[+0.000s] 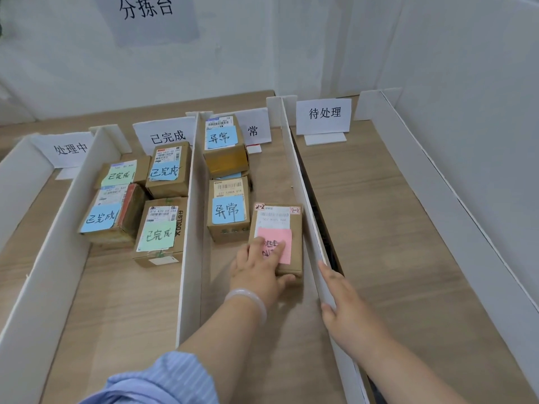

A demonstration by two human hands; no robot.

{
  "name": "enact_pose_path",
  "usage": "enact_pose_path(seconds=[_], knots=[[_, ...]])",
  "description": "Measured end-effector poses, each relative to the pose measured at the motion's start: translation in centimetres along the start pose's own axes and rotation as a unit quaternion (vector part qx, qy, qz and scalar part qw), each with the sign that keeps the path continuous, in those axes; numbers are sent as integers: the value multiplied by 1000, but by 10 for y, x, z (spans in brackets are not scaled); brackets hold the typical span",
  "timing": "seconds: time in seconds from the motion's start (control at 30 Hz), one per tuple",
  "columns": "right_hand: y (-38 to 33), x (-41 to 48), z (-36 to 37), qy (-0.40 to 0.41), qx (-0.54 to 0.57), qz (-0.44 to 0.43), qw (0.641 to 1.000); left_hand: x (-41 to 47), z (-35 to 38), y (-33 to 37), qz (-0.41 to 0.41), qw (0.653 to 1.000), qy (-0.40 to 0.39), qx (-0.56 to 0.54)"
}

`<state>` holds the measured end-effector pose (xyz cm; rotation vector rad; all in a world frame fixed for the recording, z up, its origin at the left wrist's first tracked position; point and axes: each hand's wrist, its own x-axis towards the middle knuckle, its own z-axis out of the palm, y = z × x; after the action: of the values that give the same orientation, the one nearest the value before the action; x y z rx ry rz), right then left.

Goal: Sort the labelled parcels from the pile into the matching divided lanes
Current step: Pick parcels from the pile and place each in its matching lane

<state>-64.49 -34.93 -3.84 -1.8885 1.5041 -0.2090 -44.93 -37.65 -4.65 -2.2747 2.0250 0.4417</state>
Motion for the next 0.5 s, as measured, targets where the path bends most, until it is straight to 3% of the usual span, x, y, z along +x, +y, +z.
enact_pose_path(seconds=[0.13, 0.23, 0.3, 0.5], knots=[[-1, -1, 0, 2, -8, 3, 1000, 3, -1, -5, 16, 999, 25, -21], [-2, -1, 1, 7, -11, -6, 1000, -17, 11, -11, 80, 996, 49, 4], [-3, 0, 0, 7, -13, -10, 1000, -28, 24, -15, 119, 992, 39, 23], [-5, 3, -3, 3, -28, -13, 1000, -5, 27, -12, 135, 990, -9, 44]])
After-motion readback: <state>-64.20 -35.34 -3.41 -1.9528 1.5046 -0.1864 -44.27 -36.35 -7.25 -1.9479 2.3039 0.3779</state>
